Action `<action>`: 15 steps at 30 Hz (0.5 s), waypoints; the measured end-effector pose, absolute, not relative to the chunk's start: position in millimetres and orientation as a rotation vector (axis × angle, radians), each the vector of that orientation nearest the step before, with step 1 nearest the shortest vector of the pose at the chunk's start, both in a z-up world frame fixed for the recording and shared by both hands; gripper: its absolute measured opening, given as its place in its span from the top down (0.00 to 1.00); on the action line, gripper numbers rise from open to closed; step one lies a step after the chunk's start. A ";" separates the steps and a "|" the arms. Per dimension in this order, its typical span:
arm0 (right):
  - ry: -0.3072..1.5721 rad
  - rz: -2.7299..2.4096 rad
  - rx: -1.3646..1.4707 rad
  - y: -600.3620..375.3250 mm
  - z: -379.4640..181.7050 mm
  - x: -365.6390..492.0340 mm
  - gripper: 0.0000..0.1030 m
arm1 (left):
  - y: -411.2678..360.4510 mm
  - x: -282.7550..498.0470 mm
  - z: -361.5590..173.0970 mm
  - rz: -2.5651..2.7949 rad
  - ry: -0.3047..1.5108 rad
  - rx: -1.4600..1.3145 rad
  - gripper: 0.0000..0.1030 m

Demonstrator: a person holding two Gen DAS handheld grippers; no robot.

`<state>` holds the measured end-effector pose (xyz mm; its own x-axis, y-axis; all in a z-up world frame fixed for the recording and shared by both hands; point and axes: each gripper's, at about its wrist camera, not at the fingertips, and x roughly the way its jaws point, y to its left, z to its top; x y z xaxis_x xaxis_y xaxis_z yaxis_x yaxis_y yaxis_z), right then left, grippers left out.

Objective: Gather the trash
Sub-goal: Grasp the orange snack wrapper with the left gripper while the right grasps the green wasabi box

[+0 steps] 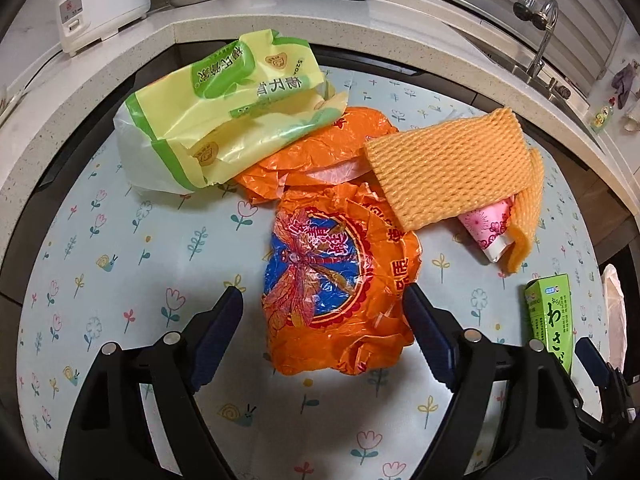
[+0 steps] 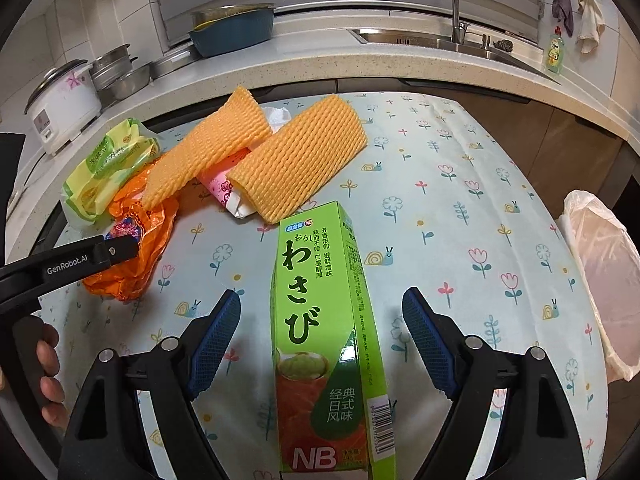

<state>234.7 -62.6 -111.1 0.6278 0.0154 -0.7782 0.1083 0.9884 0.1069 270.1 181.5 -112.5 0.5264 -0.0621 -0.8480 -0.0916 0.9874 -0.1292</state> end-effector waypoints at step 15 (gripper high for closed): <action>0.912 -0.044 0.166 -67.5 -119.7 233.2 0.48 | 159.7 264.1 -110.7 -0.078 1.028 -0.160 0.89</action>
